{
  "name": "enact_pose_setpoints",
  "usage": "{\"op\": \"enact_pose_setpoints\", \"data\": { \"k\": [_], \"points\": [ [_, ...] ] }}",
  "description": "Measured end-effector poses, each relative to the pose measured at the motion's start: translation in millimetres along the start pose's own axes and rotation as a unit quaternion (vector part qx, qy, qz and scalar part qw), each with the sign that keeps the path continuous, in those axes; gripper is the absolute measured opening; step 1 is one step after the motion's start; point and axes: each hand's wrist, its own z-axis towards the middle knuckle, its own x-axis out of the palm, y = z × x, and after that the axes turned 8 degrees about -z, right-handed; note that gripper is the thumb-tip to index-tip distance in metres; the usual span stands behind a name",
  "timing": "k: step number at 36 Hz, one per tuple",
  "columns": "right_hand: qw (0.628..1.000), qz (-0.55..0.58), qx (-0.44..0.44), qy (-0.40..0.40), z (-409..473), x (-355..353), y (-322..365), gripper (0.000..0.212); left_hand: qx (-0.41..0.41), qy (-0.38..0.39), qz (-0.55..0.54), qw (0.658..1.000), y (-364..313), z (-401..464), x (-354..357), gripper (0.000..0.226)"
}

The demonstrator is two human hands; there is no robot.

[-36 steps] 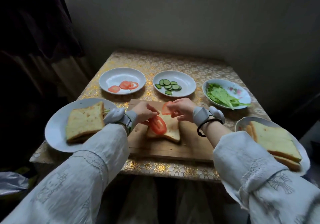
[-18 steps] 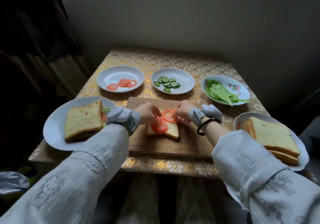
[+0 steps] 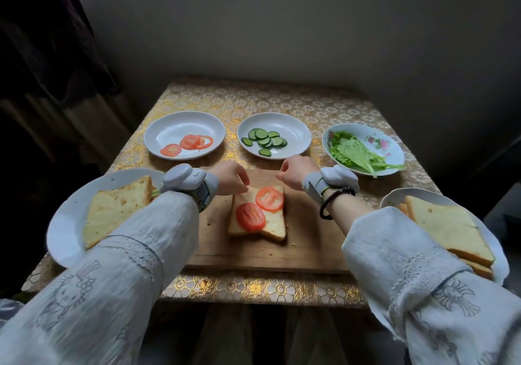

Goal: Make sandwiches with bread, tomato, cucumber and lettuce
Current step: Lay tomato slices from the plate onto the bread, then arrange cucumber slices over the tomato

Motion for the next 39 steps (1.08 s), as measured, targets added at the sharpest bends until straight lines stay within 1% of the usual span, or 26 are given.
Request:
{"op": "enact_pose_setpoints", "data": {
  "k": [4, 9, 11, 15, 18, 20, 23, 25, 26, 28, 30, 32, 33, 36, 39],
  "points": [
    [1.0, -0.01, -0.011, -0.023, 15, -5, 2, 0.028, 0.022, -0.035, 0.024, 0.999, -2, 15, -9, 0.027],
    [0.998, -0.007, -0.012, -0.058, 58, -8, 2, 0.027, 0.05, -0.078, 0.055, 0.994, -1, 61, -17, 0.03],
    [0.998, -0.013, -0.004, -0.068, 84, -7, 0, 0.026, 0.045, -0.089, 0.075, 0.992, 3, 92, -19, 0.033],
    [0.996, -0.008, 0.015, -0.084, 110, -4, -4, 0.028, 0.051, -0.085, 0.123, 0.987, 5, 123, -18, 0.043],
    [0.998, -0.002, 0.031, -0.048, 136, 2, -9, 0.035, 0.055, -0.087, 0.145, 0.984, 3, 153, -14, 0.046],
    [0.999, -0.022, 0.031, -0.017, 141, 4, -8, 0.048, 0.063, -0.085, 0.157, 0.982, 2, 163, -12, 0.047],
    [0.999, -0.033, 0.033, -0.003, 148, 6, -8, 0.065, 0.076, -0.067, 0.173, 0.98, 3, 182, -11, 0.049],
    [0.999, -0.035, 0.034, 0.003, 152, 7, -8, 0.067, 0.085, -0.055, 0.188, 0.977, 1, 193, -10, 0.052],
    [0.999, -0.032, 0.034, 0.006, 154, 8, -7, 0.067, 0.084, -0.048, 0.198, 0.976, 1, 197, -10, 0.058],
    [0.999, -0.011, 0.032, 0.014, 157, 10, -6, 0.065, 0.071, -0.03, 0.223, 0.972, 2, 199, -9, 0.077],
    [0.999, 0.009, 0.027, 0.024, 163, 11, -6, 0.061, 0.061, -0.027, 0.24, 0.969, 2, 201, -9, 0.084],
    [0.999, 0.02, 0.018, 0.036, 165, 10, -8, 0.046, 0.062, -0.046, 0.234, 0.969, 3, 204, -7, 0.078],
    [0.999, 0.026, 0.017, 0.041, 165, 9, -9, 0.04, 0.061, -0.058, 0.223, 0.971, 3, 205, -7, 0.071],
    [0.997, 0.05, 0.03, 0.054, 164, 8, -9, 0.046, 0.051, -0.09, 0.16, 0.982, 3, 209, -8, 0.043],
    [0.996, 0.046, 0.031, 0.067, 162, 6, -8, 0.047, 0.052, -0.093, 0.1, 0.989, 2, 211, -10, 0.036]
  ]
}}
